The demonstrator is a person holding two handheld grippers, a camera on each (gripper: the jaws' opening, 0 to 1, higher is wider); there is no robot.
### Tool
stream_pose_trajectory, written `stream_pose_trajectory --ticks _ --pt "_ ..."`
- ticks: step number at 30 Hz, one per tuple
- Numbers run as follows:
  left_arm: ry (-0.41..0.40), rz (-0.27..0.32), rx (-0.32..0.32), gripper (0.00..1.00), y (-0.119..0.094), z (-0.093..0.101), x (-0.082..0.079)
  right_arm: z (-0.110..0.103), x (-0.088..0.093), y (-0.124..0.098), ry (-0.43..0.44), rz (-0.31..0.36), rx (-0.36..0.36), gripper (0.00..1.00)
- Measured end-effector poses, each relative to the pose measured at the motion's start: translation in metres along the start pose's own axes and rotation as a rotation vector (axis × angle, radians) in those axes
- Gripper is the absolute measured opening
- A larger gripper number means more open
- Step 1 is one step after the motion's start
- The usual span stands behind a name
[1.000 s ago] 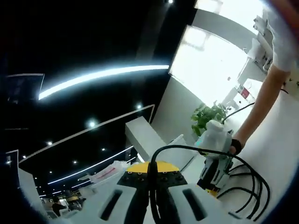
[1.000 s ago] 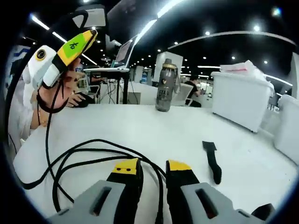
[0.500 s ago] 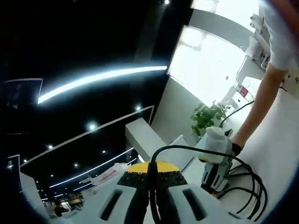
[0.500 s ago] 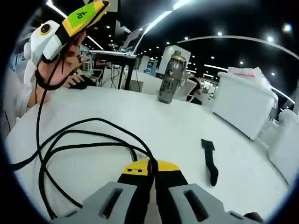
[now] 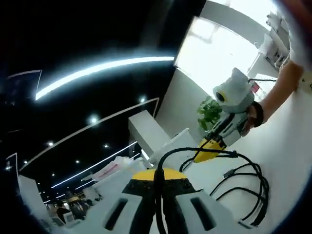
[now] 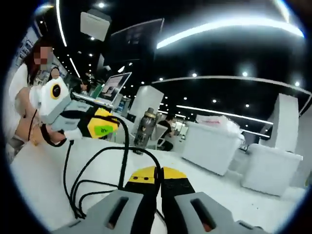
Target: Coil the Type-C to USB data cable on the desktop and secure it with Velcro straps.
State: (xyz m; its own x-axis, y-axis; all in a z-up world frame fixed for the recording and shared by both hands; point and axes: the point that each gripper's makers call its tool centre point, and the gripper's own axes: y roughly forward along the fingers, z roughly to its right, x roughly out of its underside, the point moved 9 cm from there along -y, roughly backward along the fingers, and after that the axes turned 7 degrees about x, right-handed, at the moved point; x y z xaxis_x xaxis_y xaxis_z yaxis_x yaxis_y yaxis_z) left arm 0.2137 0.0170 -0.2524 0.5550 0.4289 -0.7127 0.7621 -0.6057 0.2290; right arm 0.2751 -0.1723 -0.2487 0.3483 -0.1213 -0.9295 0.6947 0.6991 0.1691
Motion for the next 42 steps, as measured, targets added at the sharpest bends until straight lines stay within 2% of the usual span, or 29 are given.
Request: stream_pose_trajectory --ticks 2,6,12,15,16,17,18,22,27,29,32,37,40,42 --pt "0.036 -0.004 0.002 0.04 0.001 0.003 -0.001 -0.001 -0.006 -0.007 0.019 0.046 0.019 0.02" --pt "0.094 -0.009 0.02 0.04 0.002 0.009 -0.001 -0.005 -0.008 -0.013 0.029 0.07 0.03 0.02" --pt "0.086 -0.01 0.045 0.04 0.003 0.011 0.001 -0.002 -0.006 -0.007 0.044 0.084 0.038 0.02" --pt "0.024 0.008 0.079 0.05 0.005 0.013 0.004 -0.003 -0.007 -0.007 0.047 0.095 0.037 0.02" --pt "0.026 0.004 0.079 0.05 0.006 0.014 0.005 -0.005 -0.009 -0.006 0.052 0.103 0.024 0.02" --pt "0.064 -0.04 0.064 0.05 0.005 0.013 0.009 -0.007 -0.011 -0.006 0.07 0.114 0.002 0.02" --pt "0.08 -0.055 0.064 0.05 0.006 0.013 0.01 -0.008 -0.013 -0.006 0.089 0.118 -0.019 0.02" --pt "0.04 -0.064 0.064 0.06 0.007 0.013 0.015 -0.011 -0.014 -0.009 0.085 0.122 -0.054 0.02" --pt "0.009 -0.079 0.045 0.08 0.006 0.012 0.018 -0.016 -0.018 -0.013 0.183 0.144 -0.136 0.02" --pt "0.032 -0.08 0.044 0.08 0.006 0.011 0.016 -0.016 -0.017 -0.013 0.16 0.138 -0.126 0.02" --pt "0.078 -0.102 0.061 0.07 0.007 0.012 0.015 -0.016 -0.014 -0.015 0.178 0.123 -0.139 0.02" --pt "0.087 -0.104 0.073 0.07 0.007 0.013 0.015 -0.01 -0.007 -0.014 0.233 0.12 -0.101 0.05" --pt "0.118 -0.134 0.043 0.06 0.005 0.01 0.016 0.009 -0.005 -0.017 0.322 0.129 -0.019 0.06" --pt "0.103 -0.136 0.022 0.05 0.003 0.006 0.016 0.024 0.002 -0.019 0.369 0.097 0.028 0.06"
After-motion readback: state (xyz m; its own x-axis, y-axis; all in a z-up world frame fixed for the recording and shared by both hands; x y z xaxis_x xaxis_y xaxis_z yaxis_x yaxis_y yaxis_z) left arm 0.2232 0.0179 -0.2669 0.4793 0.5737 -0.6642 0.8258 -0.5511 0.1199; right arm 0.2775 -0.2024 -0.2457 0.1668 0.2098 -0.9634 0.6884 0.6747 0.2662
